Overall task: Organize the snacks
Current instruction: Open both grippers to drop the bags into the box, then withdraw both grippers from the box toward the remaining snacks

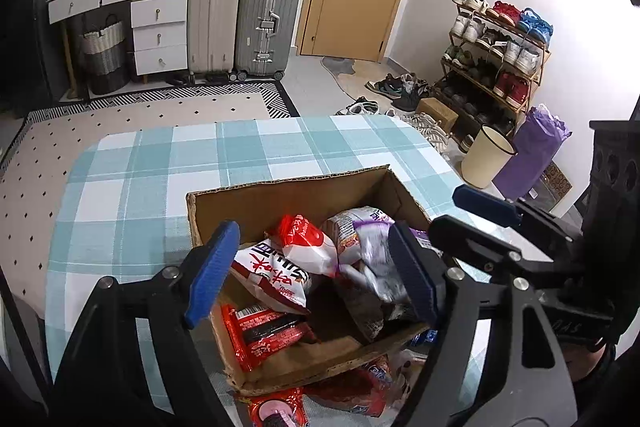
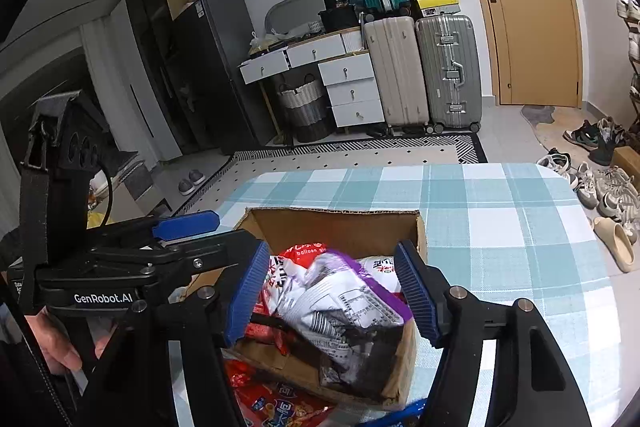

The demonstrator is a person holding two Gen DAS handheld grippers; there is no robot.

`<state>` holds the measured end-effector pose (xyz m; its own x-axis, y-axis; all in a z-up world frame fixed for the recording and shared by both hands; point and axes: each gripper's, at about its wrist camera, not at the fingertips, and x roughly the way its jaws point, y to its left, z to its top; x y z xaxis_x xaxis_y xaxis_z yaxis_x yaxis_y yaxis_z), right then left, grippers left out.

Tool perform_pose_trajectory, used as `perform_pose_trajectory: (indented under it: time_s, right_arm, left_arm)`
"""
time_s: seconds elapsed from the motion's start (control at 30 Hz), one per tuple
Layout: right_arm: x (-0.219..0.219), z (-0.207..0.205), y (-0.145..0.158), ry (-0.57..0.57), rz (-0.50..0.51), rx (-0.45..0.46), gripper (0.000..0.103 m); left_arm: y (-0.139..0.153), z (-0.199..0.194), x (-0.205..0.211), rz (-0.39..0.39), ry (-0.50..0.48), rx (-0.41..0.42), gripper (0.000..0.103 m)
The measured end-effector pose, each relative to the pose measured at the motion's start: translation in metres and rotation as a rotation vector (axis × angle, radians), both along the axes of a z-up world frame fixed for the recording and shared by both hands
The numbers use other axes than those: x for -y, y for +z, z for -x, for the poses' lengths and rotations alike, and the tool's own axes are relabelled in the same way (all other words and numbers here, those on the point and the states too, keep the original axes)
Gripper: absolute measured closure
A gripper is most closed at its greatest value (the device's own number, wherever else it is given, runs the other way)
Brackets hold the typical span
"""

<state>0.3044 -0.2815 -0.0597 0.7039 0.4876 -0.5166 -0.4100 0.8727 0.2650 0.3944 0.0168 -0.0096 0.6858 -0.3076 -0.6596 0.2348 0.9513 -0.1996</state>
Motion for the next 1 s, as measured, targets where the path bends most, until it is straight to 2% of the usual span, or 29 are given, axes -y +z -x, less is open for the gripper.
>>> perform_pose_trajectory:
  time_s: [0.53, 0.73, 0.83, 0.93, 1.0]
  right_arm:
    - [0.004, 0.034, 0.028, -0.021, 0.006, 0.060, 0.033]
    - [0.005, 0.058, 0.036, -0.022, 0.014, 0.088, 0.029]
    - [0.007, 0.074, 0.039, -0.034, 0.017, 0.102, 0.021]
    - [0.011, 0.089, 0.041, -0.042, 0.021, 0.115, 0.020]
    - [0.013, 0.099, 0.041, -0.042, 0.022, 0.121, 0.020]
  left_arm:
    - [0.028, 0.047, -0.004, -0.007, 0.015, 0.064, 0.020]
    - [0.041, 0.076, -0.006, -0.013, 0.030, 0.101, 0.015]
    - [0.044, 0.093, -0.006, -0.012, 0.032, 0.114, 0.014]
    - [0.046, 0.111, -0.008, -0.010, 0.042, 0.133, 0.002]
    - [0.046, 0.123, -0.008, -0.005, 0.051, 0.141, 0.001]
